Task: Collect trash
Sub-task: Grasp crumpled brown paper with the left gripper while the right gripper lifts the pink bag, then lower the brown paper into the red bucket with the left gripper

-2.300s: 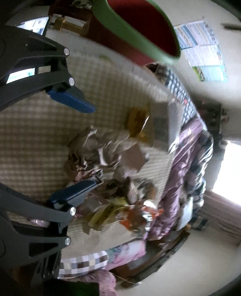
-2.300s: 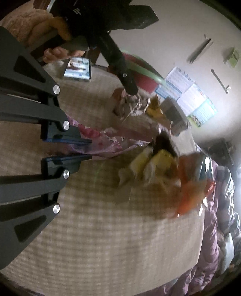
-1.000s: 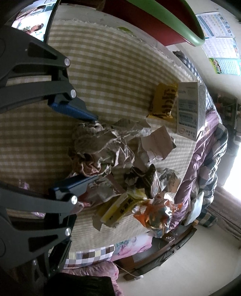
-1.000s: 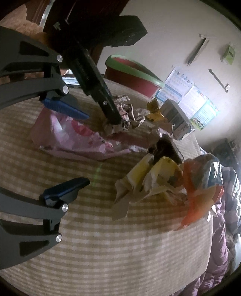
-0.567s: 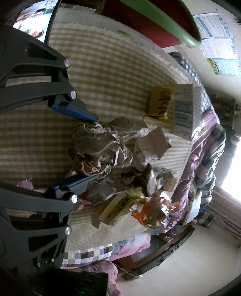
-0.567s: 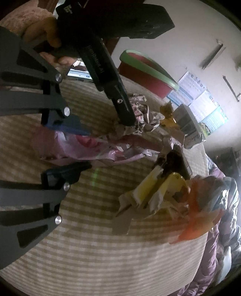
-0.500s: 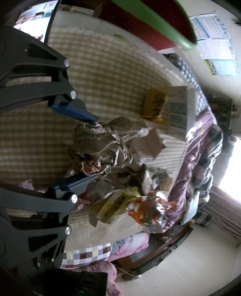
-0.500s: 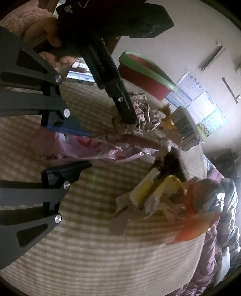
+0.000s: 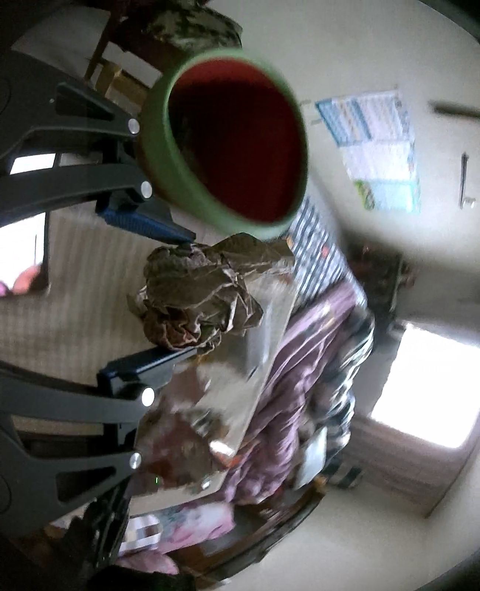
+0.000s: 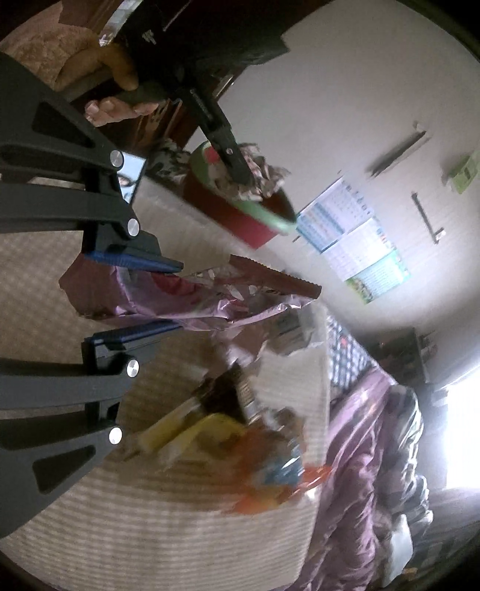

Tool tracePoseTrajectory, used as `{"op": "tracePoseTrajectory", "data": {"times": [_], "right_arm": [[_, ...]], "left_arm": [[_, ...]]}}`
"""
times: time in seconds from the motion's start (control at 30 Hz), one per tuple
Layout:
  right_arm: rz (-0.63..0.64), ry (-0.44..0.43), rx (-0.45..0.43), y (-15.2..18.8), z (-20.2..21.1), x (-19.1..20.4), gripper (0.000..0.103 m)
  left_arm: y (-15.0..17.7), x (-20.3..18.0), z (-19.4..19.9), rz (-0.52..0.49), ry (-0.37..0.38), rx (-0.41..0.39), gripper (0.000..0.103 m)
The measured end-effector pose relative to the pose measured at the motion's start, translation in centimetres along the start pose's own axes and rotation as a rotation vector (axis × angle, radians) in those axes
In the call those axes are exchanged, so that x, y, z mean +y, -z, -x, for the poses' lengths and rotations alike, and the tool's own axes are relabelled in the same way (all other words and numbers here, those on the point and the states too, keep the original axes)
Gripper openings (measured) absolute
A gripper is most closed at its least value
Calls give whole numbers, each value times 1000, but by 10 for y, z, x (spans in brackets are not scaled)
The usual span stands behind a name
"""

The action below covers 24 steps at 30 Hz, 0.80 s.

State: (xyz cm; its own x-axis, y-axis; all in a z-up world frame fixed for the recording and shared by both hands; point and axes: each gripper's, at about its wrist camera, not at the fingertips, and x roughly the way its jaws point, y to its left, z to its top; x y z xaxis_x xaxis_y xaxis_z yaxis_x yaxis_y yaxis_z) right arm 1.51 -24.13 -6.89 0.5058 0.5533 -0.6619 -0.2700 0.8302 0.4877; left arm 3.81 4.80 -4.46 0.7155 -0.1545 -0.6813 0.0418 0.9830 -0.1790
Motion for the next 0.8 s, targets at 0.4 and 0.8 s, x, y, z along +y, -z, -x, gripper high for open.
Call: {"op": "tracePoseTrajectory", "data": {"times": [0.4, 0.8], "right_arm": [[30, -40, -1, -19, -26, 37, 27], [20, -31, -3, -27, -50, 60, 27]], "left_arm": [[-14, 59, 15, 64, -88, -41, 52], [-19, 77, 6, 44, -41, -21, 52]]}}
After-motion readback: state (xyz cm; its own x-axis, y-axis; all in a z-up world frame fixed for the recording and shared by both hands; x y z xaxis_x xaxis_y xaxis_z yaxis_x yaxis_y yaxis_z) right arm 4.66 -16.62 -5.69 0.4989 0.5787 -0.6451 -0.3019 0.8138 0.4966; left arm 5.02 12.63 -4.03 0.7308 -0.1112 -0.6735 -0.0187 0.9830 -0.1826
